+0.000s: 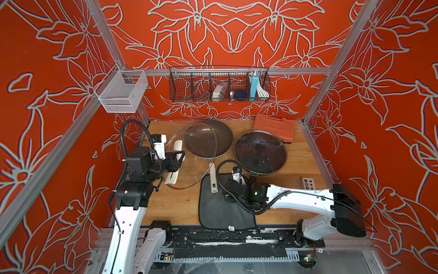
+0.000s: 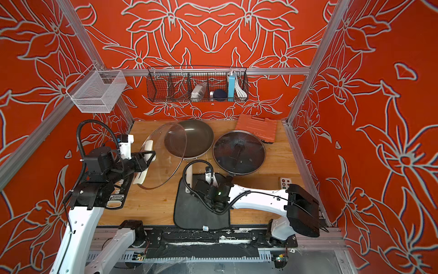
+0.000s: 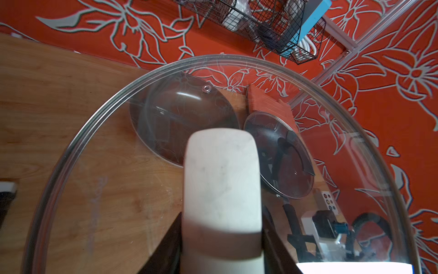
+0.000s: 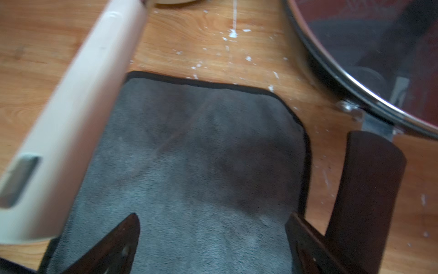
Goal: Wipe the pot lid with a cloth
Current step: Pick up the cleaning item at the center of the board.
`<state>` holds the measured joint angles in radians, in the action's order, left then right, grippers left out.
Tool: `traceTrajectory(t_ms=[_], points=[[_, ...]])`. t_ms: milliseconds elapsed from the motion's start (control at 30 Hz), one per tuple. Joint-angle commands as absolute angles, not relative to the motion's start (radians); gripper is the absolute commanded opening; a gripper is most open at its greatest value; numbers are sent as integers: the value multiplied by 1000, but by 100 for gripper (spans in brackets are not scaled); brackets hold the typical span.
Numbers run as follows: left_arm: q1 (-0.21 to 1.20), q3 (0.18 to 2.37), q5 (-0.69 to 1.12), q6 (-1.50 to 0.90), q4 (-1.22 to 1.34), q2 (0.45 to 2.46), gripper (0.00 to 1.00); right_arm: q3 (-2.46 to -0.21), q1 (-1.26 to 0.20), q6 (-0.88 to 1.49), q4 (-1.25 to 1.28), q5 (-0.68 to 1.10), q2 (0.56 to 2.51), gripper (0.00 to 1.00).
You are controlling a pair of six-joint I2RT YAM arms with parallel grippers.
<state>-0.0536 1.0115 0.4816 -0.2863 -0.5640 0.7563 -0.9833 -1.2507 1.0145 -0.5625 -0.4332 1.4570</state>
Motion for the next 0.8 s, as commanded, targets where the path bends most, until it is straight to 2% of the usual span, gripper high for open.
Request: traceTrajectory(t_ms=[0, 267, 467, 767], points=[[-70, 1043, 642, -352, -195, 730, 0, -940, -1241, 1092, -641, -437, 1397, 97], [-105, 964, 774, -514, 86, 783, 0, -911, -1240, 1063, -683, -430, 1307, 97], [-208, 906, 931, -855, 596, 956, 0, -945, -1262, 1011, -672, -413, 1393, 97], [-242, 937, 1089, -1018, 917, 1105, 0, -1038, -1282, 967, -635, -409, 1580, 97]])
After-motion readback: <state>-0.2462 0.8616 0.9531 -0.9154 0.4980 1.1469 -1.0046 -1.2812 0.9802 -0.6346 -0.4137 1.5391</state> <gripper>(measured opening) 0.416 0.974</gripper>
